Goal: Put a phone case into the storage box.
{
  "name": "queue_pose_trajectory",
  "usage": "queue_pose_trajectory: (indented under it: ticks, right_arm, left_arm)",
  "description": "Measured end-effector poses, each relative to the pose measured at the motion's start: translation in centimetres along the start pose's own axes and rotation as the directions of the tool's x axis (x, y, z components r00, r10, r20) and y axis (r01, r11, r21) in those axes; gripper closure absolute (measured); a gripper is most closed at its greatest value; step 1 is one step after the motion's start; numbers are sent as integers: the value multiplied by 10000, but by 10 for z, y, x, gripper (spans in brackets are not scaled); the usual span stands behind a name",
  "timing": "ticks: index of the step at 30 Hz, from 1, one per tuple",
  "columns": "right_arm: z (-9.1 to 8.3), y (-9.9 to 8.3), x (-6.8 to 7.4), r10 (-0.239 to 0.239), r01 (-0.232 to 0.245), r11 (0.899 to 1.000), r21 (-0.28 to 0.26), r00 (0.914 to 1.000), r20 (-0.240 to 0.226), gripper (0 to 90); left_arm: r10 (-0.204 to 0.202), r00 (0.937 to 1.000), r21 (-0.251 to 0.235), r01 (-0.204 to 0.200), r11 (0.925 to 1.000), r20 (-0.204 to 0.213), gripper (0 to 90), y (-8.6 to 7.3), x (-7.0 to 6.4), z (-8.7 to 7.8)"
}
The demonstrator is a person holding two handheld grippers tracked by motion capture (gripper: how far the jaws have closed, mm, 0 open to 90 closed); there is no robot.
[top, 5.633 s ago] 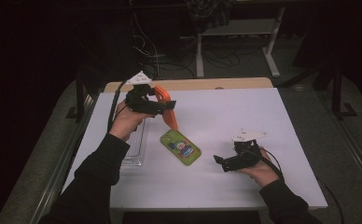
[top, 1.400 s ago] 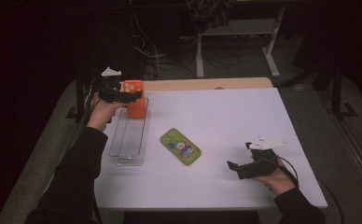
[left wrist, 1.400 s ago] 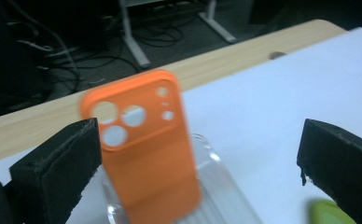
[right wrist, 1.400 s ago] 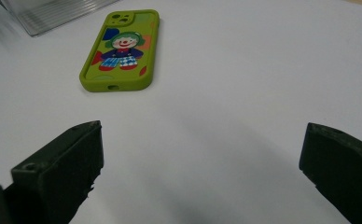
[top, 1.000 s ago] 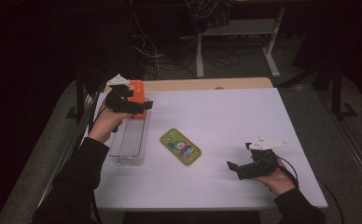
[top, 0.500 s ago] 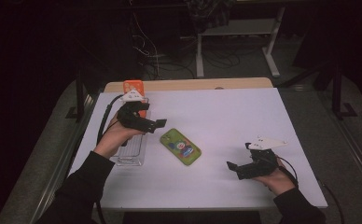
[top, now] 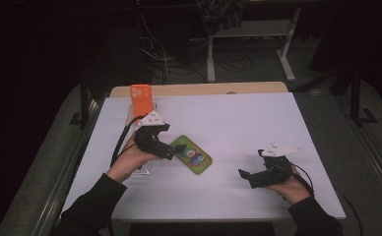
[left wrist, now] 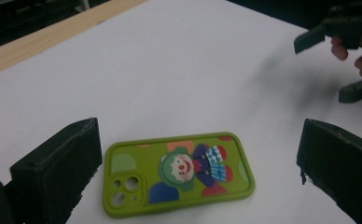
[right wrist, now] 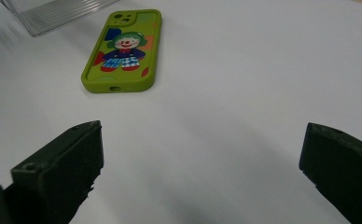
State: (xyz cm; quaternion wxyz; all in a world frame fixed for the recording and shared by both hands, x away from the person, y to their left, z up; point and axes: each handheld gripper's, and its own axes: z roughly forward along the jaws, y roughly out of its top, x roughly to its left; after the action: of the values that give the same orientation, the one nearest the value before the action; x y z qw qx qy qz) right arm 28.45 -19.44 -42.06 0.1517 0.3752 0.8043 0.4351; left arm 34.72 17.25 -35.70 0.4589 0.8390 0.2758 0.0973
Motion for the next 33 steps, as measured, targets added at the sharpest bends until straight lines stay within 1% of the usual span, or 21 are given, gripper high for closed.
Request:
queue_pose_trajectory:
  ticks: [2, 5, 6, 7, 11, 13, 15, 17, 18, 20, 22, 23, 25, 26, 28, 29, 32, 33]
  right_arm:
    - [0, 0, 0, 89, -89, 10000, -20, 10000, -9, 0]
    - [-1, 1, 0, 29, -29, 10000, -67, 10000, 5, 0]
    - [-1, 1, 0, 25, -25, 10000, -64, 10000, 10, 0]
    - [-1, 1, 0, 36, -36, 10000, -61, 10000, 17, 0]
    - [-2, 1, 1, 8, -8, 10000, -46, 10000, 17, 0]
    - [-2, 1, 1, 22, -22, 10000, -61, 10000, 19, 0]
    - [-1, 1, 1, -31, 31, 10000, -75, 10000, 18, 0]
    - [-1, 2, 1, -27, 27, 10000, -59, 10000, 3, 0]
    - [-1, 2, 1, -19, 19, 10000, -44, 10000, -9, 0]
    - [-1, 2, 1, 4, -3, 10000, 30, 10000, -66, 0]
    - [0, 2, 0, 82, -80, 9999, 112, 9999, -122, 0]
    - [0, 2, 0, 80, -77, 9998, 158, 9999, -146, 0]
    - [0, 3, -1, 221, -215, 9994, 285, 9995, -215, 0]
    - [0, 4, -2, 271, -265, 9991, 329, 9995, -184, 0]
    - [-1, 5, -1, 386, -374, 9983, 444, 9989, -266, 0]
    - [-1, 6, -1, 363, -349, 9982, 481, 9989, -290, 0]
    - [-2, 9, 0, 388, -372, 9973, 641, 9989, -244, 0]
    - [-2, 10, 1, 460, -443, 9968, 668, 9987, -236, 0]
  left_arm:
    - [21, 10000, 88, -22, 10000, 58, 0, -4, -4, 2]
    - [106, 9998, 206, -110, 9997, 161, 0, -9, -10, 4]
    - [189, 9996, 298, -196, 9994, 225, 0, -12, -12, 4]
    - [179, 9996, 273, -185, 9995, 241, 0, -14, -14, 5]
    - [411, 9987, 376, -422, 9984, 286, 0, -23, -21, 9]
    - [319, 9988, 377, -333, 9987, 381, 0, -28, -25, 10]
    - [339, 9987, 402, -354, 9986, 381, 0, -33, -27, 12]
    - [207, 9990, 440, -225, 9988, 406, 0, -39, -30, 13]
    - [278, 9991, 468, -294, 9985, 333, 0, -41, -31, 13]
    - [172, 9993, 333, -184, 9993, 335, 0, -46, -33, 12]
    - [272, 9993, 317, -280, 9991, 269, 0, -51, -34, 12]
    - [469, 9987, 425, -477, 9980, 181, 0, -54, -34, 13]
    - [473, 9985, 572, -488, 9972, 266, 0, -57, -33, 14]
    - [446, 9987, 554, -459, 9974, 244, 0, -58, -34, 15]
    - [405, 9988, 518, -418, 9978, 260, 0, -58, -34, 15]
    - [380, 9989, 495, -393, 9980, 273, 0, -58, -34, 15]
    - [489, 9984, 589, -506, 9970, 293, 0, -59, -34, 15]
    - [520, 9982, 588, -536, 9968, 282, 0, -59, -34, 15]
